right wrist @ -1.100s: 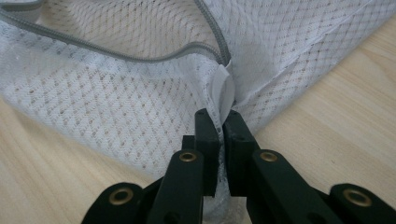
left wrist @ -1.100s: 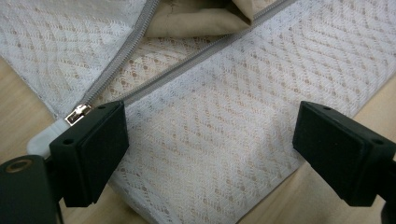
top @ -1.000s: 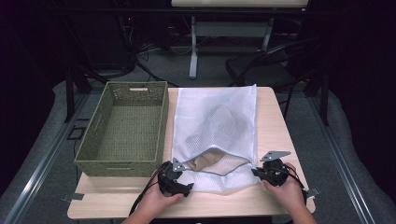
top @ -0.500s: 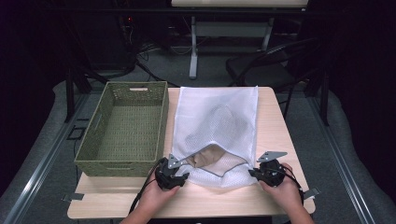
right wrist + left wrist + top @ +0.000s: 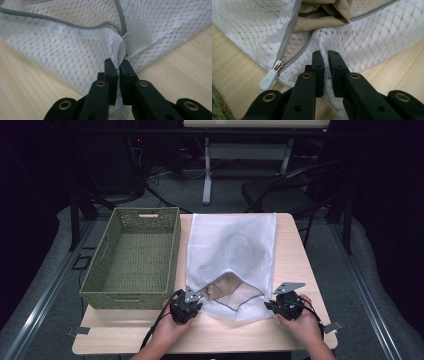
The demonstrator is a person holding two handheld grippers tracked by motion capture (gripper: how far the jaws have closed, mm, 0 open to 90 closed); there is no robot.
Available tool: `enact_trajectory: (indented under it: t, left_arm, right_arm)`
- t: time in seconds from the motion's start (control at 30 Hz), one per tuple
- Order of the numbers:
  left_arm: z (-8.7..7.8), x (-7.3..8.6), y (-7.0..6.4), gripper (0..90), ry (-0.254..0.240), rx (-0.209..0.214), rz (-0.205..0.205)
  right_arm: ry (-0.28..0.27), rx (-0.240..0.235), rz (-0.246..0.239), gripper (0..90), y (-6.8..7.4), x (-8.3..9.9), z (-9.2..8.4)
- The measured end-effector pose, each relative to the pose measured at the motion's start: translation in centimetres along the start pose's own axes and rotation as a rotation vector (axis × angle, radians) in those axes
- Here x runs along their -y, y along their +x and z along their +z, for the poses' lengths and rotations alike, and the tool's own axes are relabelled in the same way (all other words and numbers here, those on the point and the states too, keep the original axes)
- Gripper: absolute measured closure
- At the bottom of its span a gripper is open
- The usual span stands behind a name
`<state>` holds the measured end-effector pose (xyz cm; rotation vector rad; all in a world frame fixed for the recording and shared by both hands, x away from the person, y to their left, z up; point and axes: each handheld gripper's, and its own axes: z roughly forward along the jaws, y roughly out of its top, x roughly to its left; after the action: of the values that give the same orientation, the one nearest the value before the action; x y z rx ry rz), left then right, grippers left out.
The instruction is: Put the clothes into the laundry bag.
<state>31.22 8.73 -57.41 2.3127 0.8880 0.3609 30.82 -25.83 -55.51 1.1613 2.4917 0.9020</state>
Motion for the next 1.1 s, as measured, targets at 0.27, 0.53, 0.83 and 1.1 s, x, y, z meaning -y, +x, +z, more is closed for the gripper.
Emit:
enact_trajectory:
  t: [0.27, 0.53, 0.83, 1.1]
  left_arm:
    - [0.0, -0.7, -0.1, 88.4, 0.044, 0.002, 0.014]
    - [-0.9, -2.1, 0.2, 89.1, 0.127, 0.037, 0.050]
    - [-1.6, -3.6, 0.4, 89.1, 0.195, 0.059, 0.091]
    - [-2.7, -5.2, 0.4, 89.1, 0.226, 0.060, 0.139]
  right_arm:
    - [0.013, 0.005, -0.027, 86.8, 0.1, -0.2, -0.2]
    - [0.075, 0.018, -0.087, 87.0, 0.4, -1.0, -0.5]
    - [0.124, 0.031, -0.160, 87.1, 0.7, -2.2, -1.0]
    - [0.164, 0.040, -0.217, 87.2, 0.9, -3.2, -1.8]
